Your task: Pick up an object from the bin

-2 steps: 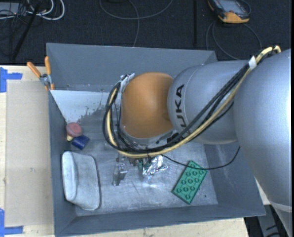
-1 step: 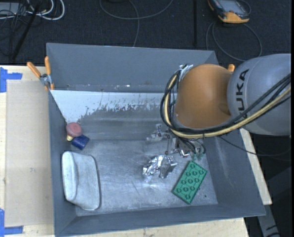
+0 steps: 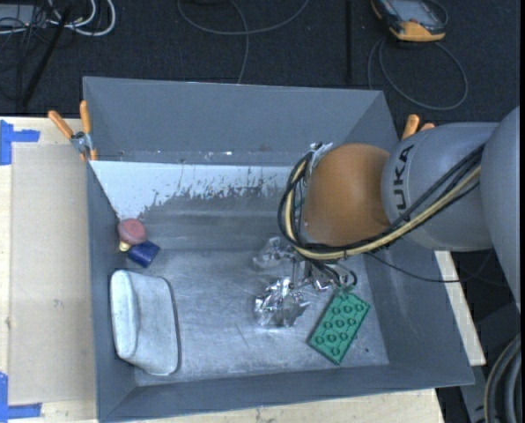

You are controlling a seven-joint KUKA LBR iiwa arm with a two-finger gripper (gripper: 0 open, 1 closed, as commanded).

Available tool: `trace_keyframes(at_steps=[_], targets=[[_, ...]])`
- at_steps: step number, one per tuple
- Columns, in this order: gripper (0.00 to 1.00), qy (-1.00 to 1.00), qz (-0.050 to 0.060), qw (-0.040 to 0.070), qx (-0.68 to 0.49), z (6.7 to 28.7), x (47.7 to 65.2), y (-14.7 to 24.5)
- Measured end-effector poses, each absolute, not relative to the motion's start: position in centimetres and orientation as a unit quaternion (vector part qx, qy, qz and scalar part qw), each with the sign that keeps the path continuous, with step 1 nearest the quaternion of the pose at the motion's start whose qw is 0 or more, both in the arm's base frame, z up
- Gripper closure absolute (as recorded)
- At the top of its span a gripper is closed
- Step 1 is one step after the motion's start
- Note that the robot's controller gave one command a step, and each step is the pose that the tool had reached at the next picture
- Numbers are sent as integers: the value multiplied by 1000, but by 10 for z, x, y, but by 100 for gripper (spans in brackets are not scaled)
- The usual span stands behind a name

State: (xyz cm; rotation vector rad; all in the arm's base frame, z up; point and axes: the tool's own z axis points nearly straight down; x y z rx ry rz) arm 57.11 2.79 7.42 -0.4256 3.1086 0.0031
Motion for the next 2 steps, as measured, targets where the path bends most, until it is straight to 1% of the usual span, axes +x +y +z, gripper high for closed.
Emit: trace_keyframes(at_steps=[1,2], targets=[[100,991,1,6,-134,78,573,28],[100,989,0,5,-145,198,582,22]])
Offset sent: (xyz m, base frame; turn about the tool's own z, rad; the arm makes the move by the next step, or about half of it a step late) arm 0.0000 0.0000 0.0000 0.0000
